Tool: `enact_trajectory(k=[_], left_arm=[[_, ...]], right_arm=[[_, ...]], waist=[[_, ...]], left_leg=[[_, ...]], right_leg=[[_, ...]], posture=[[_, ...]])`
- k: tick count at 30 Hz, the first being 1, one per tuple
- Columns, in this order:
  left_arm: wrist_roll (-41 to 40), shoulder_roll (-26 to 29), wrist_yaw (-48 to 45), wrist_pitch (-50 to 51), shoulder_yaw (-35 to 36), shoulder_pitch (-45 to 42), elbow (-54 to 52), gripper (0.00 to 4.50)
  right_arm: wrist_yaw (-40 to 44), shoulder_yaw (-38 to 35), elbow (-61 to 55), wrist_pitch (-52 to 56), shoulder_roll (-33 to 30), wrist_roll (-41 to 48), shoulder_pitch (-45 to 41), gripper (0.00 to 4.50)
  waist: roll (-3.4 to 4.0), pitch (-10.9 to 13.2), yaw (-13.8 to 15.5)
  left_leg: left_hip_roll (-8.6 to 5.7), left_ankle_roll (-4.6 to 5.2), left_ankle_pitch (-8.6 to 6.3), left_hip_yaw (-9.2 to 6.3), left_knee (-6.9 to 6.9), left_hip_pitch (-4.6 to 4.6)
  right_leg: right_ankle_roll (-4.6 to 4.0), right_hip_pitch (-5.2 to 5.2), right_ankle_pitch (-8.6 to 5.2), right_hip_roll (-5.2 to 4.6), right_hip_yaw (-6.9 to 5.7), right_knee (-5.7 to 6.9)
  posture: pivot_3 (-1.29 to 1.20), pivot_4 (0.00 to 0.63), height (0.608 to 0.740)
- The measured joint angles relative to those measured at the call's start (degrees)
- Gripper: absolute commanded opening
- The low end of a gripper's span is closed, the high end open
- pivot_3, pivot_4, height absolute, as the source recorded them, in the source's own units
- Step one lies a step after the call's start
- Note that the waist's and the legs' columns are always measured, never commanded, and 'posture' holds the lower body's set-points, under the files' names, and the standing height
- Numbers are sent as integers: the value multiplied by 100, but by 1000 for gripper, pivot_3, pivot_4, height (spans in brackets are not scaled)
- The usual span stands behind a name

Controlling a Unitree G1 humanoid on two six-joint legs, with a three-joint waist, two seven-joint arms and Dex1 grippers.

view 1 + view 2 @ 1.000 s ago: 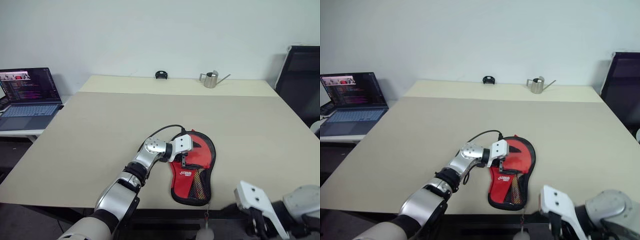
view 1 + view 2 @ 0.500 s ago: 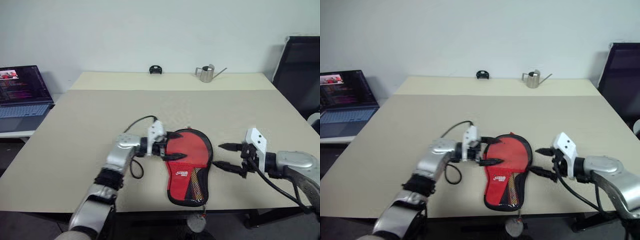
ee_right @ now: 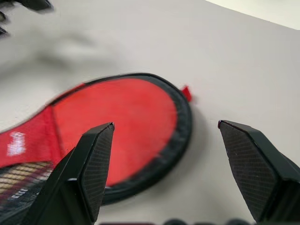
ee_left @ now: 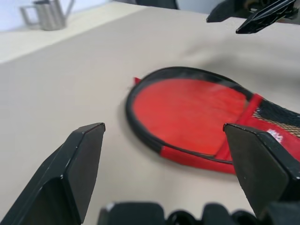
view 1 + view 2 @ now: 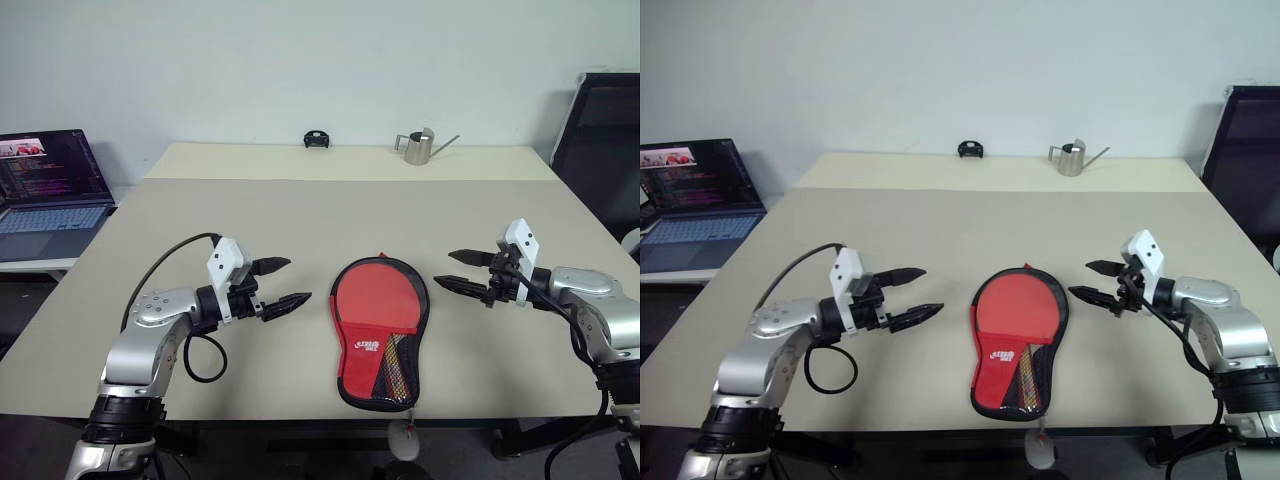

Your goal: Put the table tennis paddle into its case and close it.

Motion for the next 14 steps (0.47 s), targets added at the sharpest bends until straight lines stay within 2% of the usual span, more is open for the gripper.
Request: enact_trajectory(k=[4,9,14], left_arm=[[7,-6,449,189,-7,145,-383,4433],[121,-10,893,125,-4,128,-338,4433],[192,-43,998,-93,-39,130,-135,4433]], right_arm=[[108,-13,556,-233,-13,-218,-178,3869],[164,-35,1114,-545,-58,-496,-385,3869],[194,-34,1110,-555,-58,-606,-393,3869]], waist=[[0,0,3],[1,1,1],[3,2,-2]], left_leg=[[1,0,0,-1,0,1],[1,0,0,4,0,3],[2,0,0,6,-1,3]], right_leg=[[-1,0,0,-1,-1,2],[-2,0,1,-1,2,3],[-2,0,1,-1,3,3]], posture=[[0,150,740],[0,150,740],[0,150,740]])
